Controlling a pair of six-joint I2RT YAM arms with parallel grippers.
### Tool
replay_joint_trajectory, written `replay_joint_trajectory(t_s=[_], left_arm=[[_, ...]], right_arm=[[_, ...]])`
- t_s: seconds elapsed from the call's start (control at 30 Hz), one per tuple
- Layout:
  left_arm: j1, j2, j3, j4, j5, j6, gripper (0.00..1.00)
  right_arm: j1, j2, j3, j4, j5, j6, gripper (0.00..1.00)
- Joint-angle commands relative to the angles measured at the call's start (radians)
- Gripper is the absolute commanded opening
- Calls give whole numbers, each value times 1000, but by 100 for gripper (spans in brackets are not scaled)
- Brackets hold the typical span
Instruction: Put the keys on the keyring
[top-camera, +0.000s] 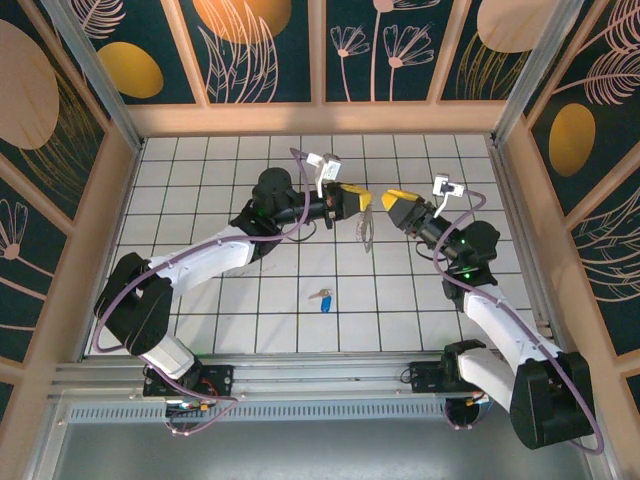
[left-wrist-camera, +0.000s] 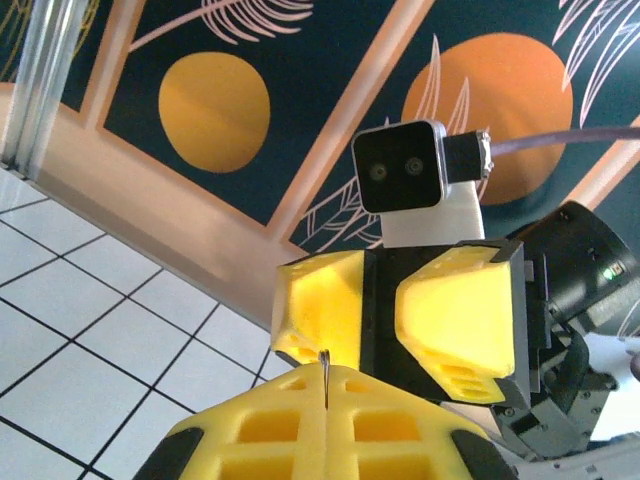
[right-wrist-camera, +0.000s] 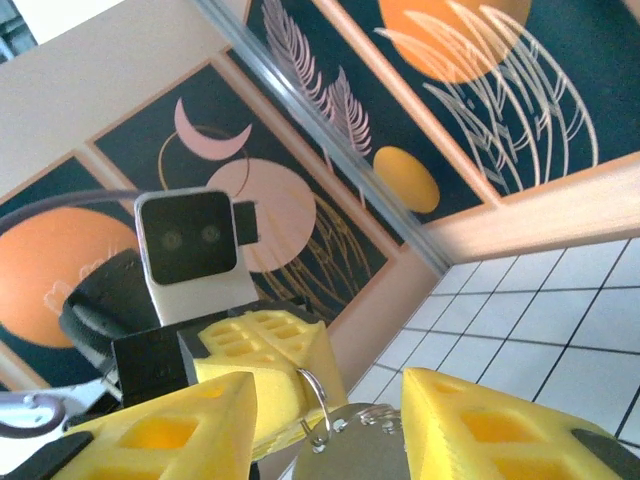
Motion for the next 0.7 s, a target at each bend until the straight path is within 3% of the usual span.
replay_joint_trajectory(t_s=[0.0, 0.67], left_arm=[[7, -22, 24, -36, 60, 44, 0], [7, -12, 28, 7, 66, 15, 0]], right_arm=[[-6, 6, 1, 51, -80, -18, 41], [45, 51, -29, 113, -97, -17, 27]])
